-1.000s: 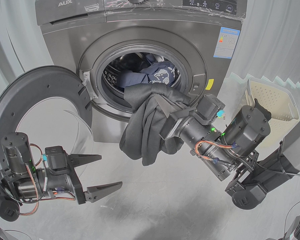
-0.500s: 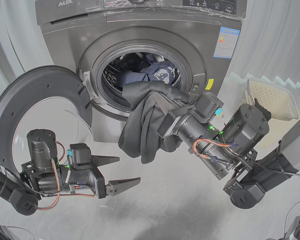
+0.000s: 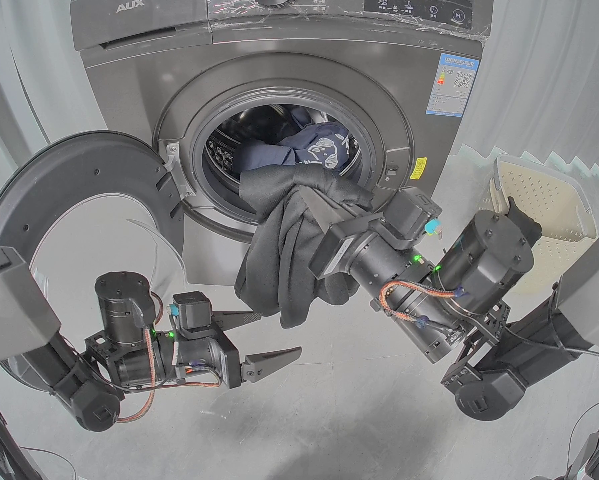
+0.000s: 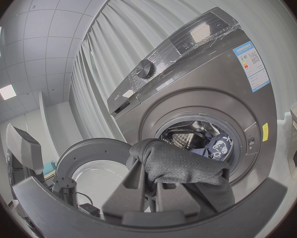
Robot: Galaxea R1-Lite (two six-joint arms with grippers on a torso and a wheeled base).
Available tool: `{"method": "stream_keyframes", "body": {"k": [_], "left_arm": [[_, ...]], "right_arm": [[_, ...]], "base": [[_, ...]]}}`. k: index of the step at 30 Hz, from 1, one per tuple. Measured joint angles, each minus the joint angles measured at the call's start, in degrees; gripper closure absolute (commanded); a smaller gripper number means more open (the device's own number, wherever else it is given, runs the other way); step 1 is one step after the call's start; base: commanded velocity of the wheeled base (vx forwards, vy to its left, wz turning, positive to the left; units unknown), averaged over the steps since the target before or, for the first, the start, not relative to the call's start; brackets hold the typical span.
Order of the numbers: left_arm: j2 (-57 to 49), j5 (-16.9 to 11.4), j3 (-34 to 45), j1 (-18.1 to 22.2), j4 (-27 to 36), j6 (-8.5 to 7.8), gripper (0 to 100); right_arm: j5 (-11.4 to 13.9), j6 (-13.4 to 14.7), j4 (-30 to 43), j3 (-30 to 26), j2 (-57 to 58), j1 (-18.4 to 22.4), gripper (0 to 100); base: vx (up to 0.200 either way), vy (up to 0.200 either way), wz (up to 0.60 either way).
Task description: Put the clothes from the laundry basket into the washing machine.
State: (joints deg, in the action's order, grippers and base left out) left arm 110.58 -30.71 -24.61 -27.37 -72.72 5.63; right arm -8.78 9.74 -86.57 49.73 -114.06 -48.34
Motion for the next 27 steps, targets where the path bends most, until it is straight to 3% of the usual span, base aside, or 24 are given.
{"method": "stream_keyframes", "body": {"k": [6, 14, 27], "left_arm": [[5.81, 0.24, -0.79, 0.0, -5.69, 2.3, 0], [11.64, 0.5, -4.66, 0.48, -7.09, 2.73, 0], [18.22, 4.05, -11.93, 1.07, -8.41, 3.01, 0]], "right_arm": [[-0.13, 0.02, 0.07, -0.04, -0.09, -0.26, 100], [-0.26, 0.09, 0.05, -0.15, -0.13, -0.69, 100], [-0.35, 0.38, -0.04, -0.44, -0.13, -1.22, 100]], "base": [[0.0, 0.0, 0.0], [0.0, 0.0, 0.0], [0.0, 0.0, 0.0]]}}
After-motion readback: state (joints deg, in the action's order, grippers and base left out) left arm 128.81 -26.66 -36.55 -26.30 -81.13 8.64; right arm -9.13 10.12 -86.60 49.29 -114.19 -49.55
